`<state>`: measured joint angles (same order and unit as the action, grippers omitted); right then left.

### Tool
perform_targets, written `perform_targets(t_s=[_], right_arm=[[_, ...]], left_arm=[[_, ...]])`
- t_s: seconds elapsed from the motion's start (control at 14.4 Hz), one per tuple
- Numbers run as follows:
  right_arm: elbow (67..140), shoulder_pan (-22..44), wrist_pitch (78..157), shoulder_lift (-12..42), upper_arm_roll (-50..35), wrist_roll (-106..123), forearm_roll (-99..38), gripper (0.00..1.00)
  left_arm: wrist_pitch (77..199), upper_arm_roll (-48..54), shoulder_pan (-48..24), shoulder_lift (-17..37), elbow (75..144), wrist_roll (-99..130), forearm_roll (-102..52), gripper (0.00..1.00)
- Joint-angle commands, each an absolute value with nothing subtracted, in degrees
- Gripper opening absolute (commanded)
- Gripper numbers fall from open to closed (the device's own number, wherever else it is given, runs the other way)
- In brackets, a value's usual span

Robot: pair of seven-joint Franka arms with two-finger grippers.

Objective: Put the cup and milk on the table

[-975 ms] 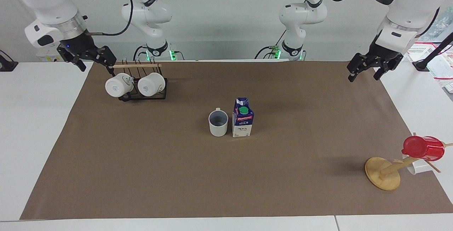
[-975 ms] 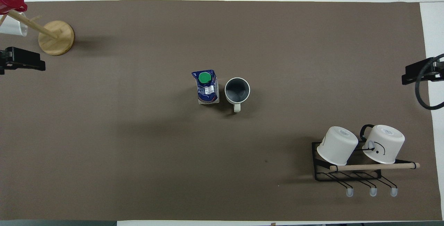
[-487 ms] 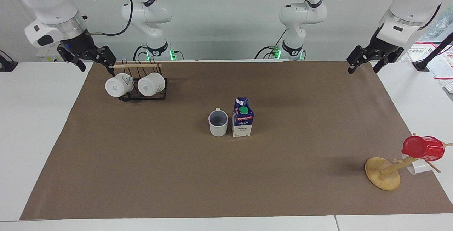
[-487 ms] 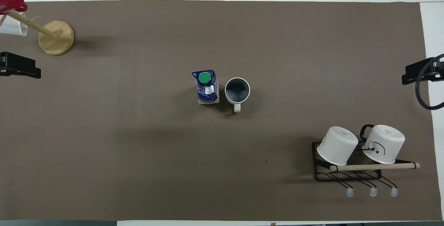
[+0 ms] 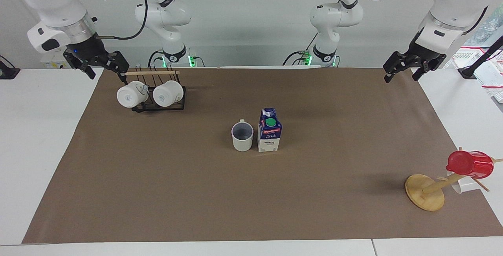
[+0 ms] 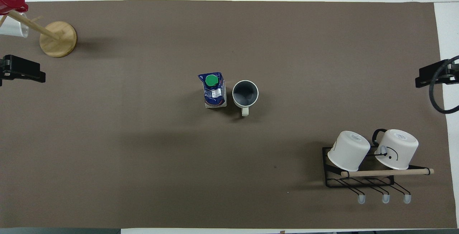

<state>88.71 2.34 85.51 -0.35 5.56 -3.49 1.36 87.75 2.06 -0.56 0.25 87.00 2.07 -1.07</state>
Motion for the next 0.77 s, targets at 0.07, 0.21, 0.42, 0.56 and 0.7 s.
perform_targets(t_s=[0.07,0.21,0.42,0.56,0.7], right_arm=[[89.82,1.49,85.78,-1.23,5.19,-2.37,0.53,1.00],[89.82,1.49,85.78,-1.23,5.19,-2.37,0.61,1.00],[89.82,1.49,85.78,-1.23,5.19,-2.37,0.53,1.00],[89.74,0.97,86.31,-1.14,5.53,-2.90,0.53,1.00],[89.82,0.26,86.04,-1.14,5.54,-2.55,0.53,1.00]], left_arm=[[86.84,1.85,-0.35,0.00,87.10,1.49,-1.67,1.00],[86.84,1.76,-0.35,0.00,87.10,1.49,-1.67,1.00],[86.84,1.76,-0.35,0.00,87.10,1.49,-1.67,1.00],[86.84,1.85,-0.35,0.00,87.10,1.49,-1.67,1.00],[86.84,1.76,-0.35,0.00,87.10,1.49,-1.67,1.00]])
